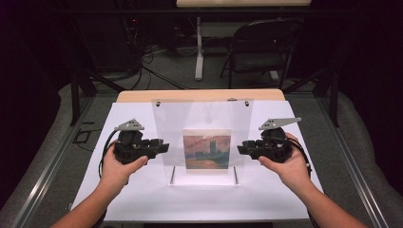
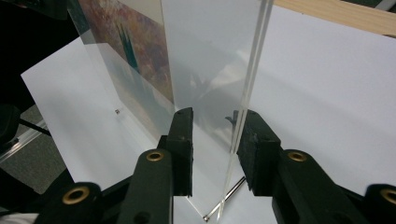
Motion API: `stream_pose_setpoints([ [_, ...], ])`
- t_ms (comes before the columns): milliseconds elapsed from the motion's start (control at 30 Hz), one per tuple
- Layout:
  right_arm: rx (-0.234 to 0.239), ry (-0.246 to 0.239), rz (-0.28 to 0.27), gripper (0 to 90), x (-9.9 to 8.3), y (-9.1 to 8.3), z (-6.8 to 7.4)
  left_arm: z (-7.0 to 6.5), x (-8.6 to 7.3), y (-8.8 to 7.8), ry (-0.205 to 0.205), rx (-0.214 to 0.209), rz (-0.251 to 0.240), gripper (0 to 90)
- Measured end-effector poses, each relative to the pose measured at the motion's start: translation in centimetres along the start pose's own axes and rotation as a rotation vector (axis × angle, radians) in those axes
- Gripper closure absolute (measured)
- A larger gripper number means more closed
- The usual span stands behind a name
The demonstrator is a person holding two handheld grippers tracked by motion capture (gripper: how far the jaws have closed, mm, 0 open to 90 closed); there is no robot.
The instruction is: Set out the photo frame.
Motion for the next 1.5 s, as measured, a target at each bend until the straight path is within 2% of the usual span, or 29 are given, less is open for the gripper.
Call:
stream_pose_setpoints([
  [167,-0.01,-0.007,-0.002,66.5,-0.2,0.0,0.2,-0.1,0.0,-0.1,0.006,0.021,-0.005,59.2],
  [333,-0.01,-0.004,0.0,63.0,-0.4,0.2,0.2,0.1,-0.1,0.0,-0.007,0.025,-0.011,53.1],
  [600,-0.021,-0.011,-0.022,50.1,-0.6,0.1,0.2,0.6,-0.4,-0.2,-0.018,0.038,-0.018,45.8],
  [767,-0.039,-0.022,-0.024,44.3,-0.9,0.1,0.0,0.9,-0.7,-0.5,-0.015,0.063,-0.015,44.4],
  [933,-0.044,-0.013,-0.036,40.3,-1.1,-0.2,-0.3,1.1,-0.9,-1.0,-0.023,0.068,-0.019,43.5],
  [1233,-0.059,-0.009,-0.053,39.8,-1.6,-1.5,-0.7,1.5,-1.1,-2.7,-0.028,0.101,-0.047,43.3],
  [1500,-0.095,0.016,-0.068,39.9,-2.6,-2.3,-1.7,2.0,-1.8,-3.2,-0.029,0.137,-0.031,43.4],
])
Point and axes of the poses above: each handheld gripper's, and its own axes: y roughly forward along the jaws, x roughly out of its top, z roughly to its left, the point moved 4 cm from there along y, roughly forward along the jaws, and after that the axes turned 9 degrees about z, right-handed, at the moved point
